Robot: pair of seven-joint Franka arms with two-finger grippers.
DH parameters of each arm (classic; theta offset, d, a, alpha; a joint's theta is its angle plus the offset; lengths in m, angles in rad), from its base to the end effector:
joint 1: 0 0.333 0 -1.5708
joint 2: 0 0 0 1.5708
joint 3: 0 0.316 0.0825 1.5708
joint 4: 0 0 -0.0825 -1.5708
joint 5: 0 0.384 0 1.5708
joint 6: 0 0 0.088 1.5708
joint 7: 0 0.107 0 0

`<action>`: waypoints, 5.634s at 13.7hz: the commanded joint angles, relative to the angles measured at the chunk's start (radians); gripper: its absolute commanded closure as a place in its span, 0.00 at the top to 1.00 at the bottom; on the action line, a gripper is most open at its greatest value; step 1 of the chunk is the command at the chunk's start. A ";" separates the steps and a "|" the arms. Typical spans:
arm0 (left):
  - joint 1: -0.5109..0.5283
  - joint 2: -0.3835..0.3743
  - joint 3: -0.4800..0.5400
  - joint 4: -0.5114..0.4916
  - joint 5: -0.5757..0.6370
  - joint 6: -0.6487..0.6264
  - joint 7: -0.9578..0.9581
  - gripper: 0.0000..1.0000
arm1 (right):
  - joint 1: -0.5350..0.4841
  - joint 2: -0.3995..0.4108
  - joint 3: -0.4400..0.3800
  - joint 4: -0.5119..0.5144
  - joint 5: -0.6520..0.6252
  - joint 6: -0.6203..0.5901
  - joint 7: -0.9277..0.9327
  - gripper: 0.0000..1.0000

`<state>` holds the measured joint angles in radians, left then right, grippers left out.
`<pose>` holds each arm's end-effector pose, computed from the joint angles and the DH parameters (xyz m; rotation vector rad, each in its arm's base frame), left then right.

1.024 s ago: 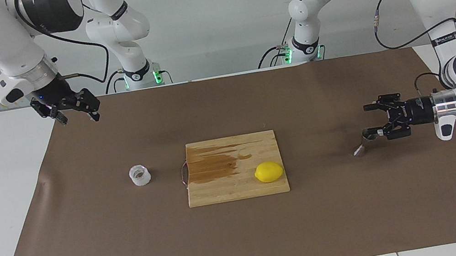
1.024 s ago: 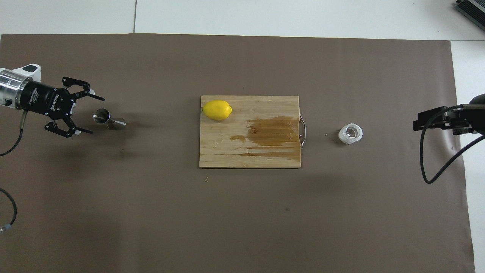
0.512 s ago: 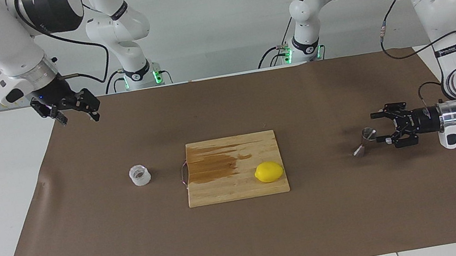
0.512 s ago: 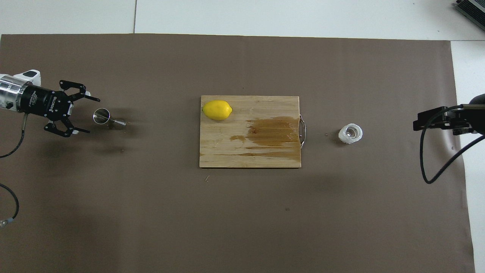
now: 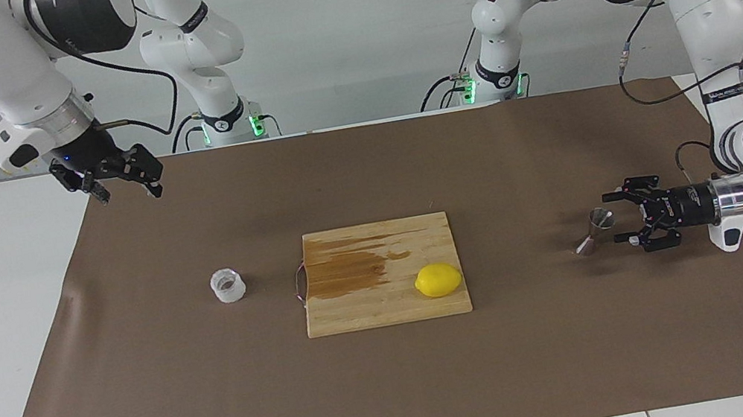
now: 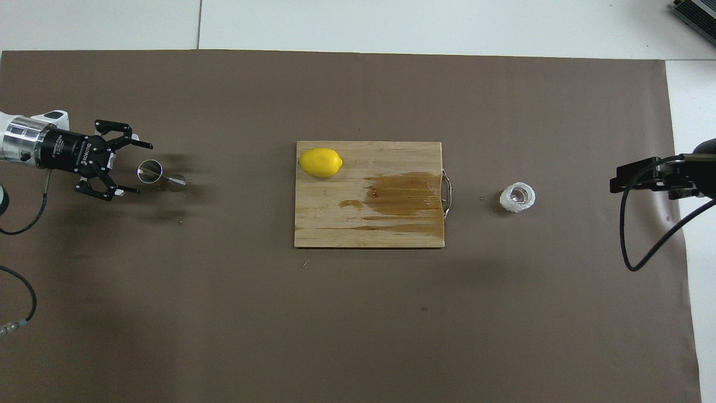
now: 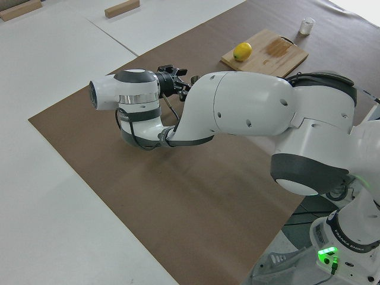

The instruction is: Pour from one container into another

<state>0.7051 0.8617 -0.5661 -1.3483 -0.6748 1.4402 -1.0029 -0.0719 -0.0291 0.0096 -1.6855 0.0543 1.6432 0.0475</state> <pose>0.6629 0.1091 0.2886 1.6309 1.2672 -1.2235 0.5488 -0.0287 0.5926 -3.0826 0.1760 0.0198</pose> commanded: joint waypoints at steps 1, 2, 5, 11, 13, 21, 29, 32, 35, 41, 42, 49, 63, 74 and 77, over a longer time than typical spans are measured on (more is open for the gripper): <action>0.030 0.020 -0.025 -0.034 -0.014 0.008 -0.014 1.00 | -0.020 -0.022 0.016 -0.020 0.005 -0.006 -0.006 1.00; 0.031 0.032 -0.026 -0.034 -0.014 0.008 -0.013 1.00 | -0.020 -0.022 0.016 -0.020 0.005 -0.006 -0.006 1.00; 0.045 0.040 -0.038 -0.037 -0.015 0.006 -0.020 1.00 | -0.020 -0.022 0.016 -0.020 0.004 -0.006 -0.006 1.00; 0.053 0.045 -0.040 -0.072 -0.022 0.006 -0.011 1.00 | -0.020 -0.022 0.016 -0.020 0.005 -0.006 -0.006 1.00; 0.056 0.045 -0.043 -0.078 -0.022 0.006 -0.002 1.00 | -0.020 -0.022 0.016 -0.020 0.005 -0.006 -0.006 1.00; 0.062 0.046 -0.044 -0.081 -0.025 -0.018 -0.003 1.00 | -0.020 -0.022 0.016 -0.020 0.004 -0.006 -0.006 1.00; 0.065 0.045 -0.048 -0.081 -0.029 -0.043 0.000 1.00 | -0.020 -0.022 0.016 -0.020 0.005 -0.006 -0.006 1.00; 0.068 0.045 -0.046 -0.081 -0.029 -0.043 0.004 1.00 | -0.020 -0.022 0.016 -0.020 0.005 -0.006 -0.006 1.00; 0.071 0.045 -0.048 -0.083 -0.029 -0.043 0.004 0.98 | -0.020 -0.022 0.016 -0.020 0.005 -0.006 -0.006 1.00; 0.071 0.045 -0.048 -0.083 -0.029 -0.043 0.006 0.64 | -0.020 -0.022 0.016 -0.020 0.005 -0.006 -0.006 1.00; 0.071 0.045 -0.048 -0.083 -0.029 -0.043 0.006 0.61 | -0.020 -0.022 0.016 -0.020 0.005 -0.006 -0.006 1.00; 0.071 0.045 -0.048 -0.083 -0.029 -0.043 0.000 0.30 | -0.020 -0.022 0.016 -0.020 0.005 -0.006 -0.006 1.00; 0.036 0.016 -0.116 -0.084 -0.100 -0.034 -0.033 0.00 | -0.020 -0.022 0.016 -0.020 0.005 -0.006 -0.006 1.00; -0.315 -0.185 -0.110 -0.252 -0.439 0.339 -0.062 0.00 | -0.020 -0.022 0.016 -0.020 0.005 -0.006 -0.006 1.00; -0.412 -0.185 -0.110 -0.262 -0.518 0.469 -0.062 0.00 | -0.020 -0.022 0.016 -0.020 0.005 -0.006 -0.006 1.00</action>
<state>0.3414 0.7198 -0.7012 -1.5673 -1.1292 1.8401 -1.0595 -0.0719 -0.0291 0.0096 -1.6855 0.0543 1.6432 0.0475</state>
